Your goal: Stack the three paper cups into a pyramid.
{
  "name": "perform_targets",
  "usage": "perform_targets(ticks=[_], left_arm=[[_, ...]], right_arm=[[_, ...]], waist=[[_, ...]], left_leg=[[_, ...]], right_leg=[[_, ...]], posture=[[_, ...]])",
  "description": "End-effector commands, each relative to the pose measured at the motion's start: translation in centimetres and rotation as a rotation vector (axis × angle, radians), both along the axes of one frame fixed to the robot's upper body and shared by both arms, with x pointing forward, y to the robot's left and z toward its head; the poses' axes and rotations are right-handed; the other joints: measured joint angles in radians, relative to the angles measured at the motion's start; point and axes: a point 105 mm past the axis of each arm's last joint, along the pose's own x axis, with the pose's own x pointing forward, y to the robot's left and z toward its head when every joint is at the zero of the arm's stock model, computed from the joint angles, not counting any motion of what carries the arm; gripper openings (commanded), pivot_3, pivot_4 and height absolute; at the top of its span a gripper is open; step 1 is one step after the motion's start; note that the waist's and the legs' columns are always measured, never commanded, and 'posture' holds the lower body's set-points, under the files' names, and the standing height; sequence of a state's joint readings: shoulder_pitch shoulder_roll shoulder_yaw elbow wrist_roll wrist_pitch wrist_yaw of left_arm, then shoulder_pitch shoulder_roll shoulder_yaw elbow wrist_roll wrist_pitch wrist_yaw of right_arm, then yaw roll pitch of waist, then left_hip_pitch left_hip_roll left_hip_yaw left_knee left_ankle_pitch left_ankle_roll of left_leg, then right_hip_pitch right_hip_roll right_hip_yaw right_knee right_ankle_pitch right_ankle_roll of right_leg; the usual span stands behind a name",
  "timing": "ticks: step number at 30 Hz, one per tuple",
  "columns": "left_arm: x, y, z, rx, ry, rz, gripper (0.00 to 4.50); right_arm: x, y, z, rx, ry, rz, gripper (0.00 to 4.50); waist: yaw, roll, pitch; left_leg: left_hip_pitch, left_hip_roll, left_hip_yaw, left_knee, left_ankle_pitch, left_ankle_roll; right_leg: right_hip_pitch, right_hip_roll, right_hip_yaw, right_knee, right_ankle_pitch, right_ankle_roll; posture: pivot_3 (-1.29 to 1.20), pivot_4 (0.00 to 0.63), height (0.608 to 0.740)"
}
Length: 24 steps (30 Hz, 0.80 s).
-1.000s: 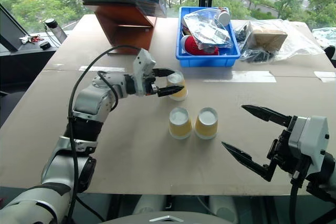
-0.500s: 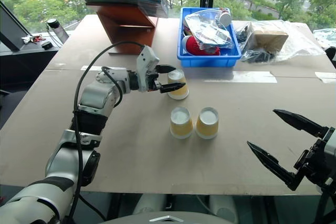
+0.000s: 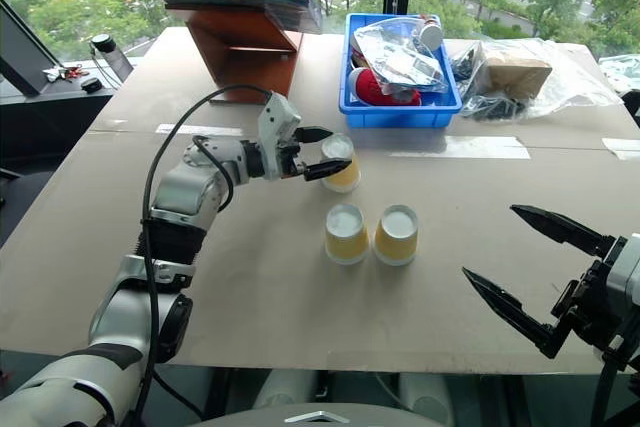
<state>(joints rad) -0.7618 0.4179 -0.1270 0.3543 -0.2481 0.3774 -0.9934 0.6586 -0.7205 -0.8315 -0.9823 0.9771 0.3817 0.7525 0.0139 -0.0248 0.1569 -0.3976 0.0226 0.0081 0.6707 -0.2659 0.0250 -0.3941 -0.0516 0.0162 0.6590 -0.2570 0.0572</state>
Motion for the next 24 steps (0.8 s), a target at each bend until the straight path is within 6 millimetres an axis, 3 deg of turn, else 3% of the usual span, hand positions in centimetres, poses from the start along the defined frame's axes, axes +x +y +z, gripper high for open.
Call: perform_targets(ticks=[1, 4, 8, 10, 14, 19, 24], left_arm=[[0.3, -0.7, 0.3, -0.006, -0.027, -0.006, 4.48], [0.8, -0.9, 0.1, -0.007, -0.025, 0.002, 4.48], [0.9, -0.9, -0.3, 0.007, -0.026, -0.009, 2.84], [1.0, -0.7, 0.0, -0.004, -0.039, -0.013, 2.35], [0.7, -0.7, 2.1, -0.084, -0.06, -0.058, 2.35], [-2.8, -2.1, 7.0, -0.192, -0.001, -0.32, 2.35], [-5.9, -3.1, 8.5, -0.146, 0.041, -0.497, 2.35]], right_arm=[[-0.2, 0.3, 0.4, -0.011, -0.025, 0.005, 4.5], [-0.3, 0.3, 0.4, -0.015, -0.024, -0.002, 4.5], [-0.4, 0.2, 0.4, -0.017, -0.022, -0.013, 4.5], [-0.5, 0.3, 0.3, -0.017, -0.02, -0.018, 4.5], [-0.5, 0.3, 0.1, -0.017, -0.016, -0.022, 4.5], [-0.2, 0.1, -0.1, -0.019, -0.011, -0.02, 4.5], [0.0, 0.2, -0.2, -0.017, -0.013, -0.016, 4.5]], waist=[[0.0, 0.0, 0.0], [0.0, 0.0, 0.0], [-0.001, 0.0, 0.0], [0.0, 0.0, 0.0], [0.0, 0.0, 0.0], [-0.001, 0.0, 0.001], [-0.001, 0.0, 0.0]], left_leg=[[0.0, 0.0, 0.0, 0.0, 0.0, 0.0], [0.0, 0.0, 0.0, 0.0, 0.0, 0.0], [0.0, 0.0, 0.0, 0.0, 0.0, 0.0], [0.0, 0.0, 0.0, 0.0, 0.0, 0.0], [0.0, 0.0, 0.0, 0.0, 0.0, 0.0], [-0.001, 0.0, 0.0, 0.0, 0.0, 0.0], [-0.001, 0.0, 0.0, 0.0, 0.0, 0.0]], right_leg=[[0.0, 0.0, 0.0, 0.0, 0.0, 0.0], [0.0, 0.0, 0.0, 0.0, 0.0, 0.0], [0.0, 0.0, 0.0, 0.0, 0.0, 0.0], [0.0, 0.0, 0.0, 0.0, 0.0, 0.0], [0.0, 0.0, 0.0, 0.0, 0.0, 0.0], [-0.001, 0.0, -0.001, 0.0, 0.0, 0.0], [-0.001, 0.0, 0.0, 0.0, 0.0, 0.0]], posture=[[0.0, 0.15, 0.74], [0.0, 0.15, 0.74], [0.0, 0.15, 0.74], [0.0, 0.15, 0.74], [0.0, 0.15, 0.74], [0.0, 0.15, 0.74], [0.0, 0.15, 0.74]])
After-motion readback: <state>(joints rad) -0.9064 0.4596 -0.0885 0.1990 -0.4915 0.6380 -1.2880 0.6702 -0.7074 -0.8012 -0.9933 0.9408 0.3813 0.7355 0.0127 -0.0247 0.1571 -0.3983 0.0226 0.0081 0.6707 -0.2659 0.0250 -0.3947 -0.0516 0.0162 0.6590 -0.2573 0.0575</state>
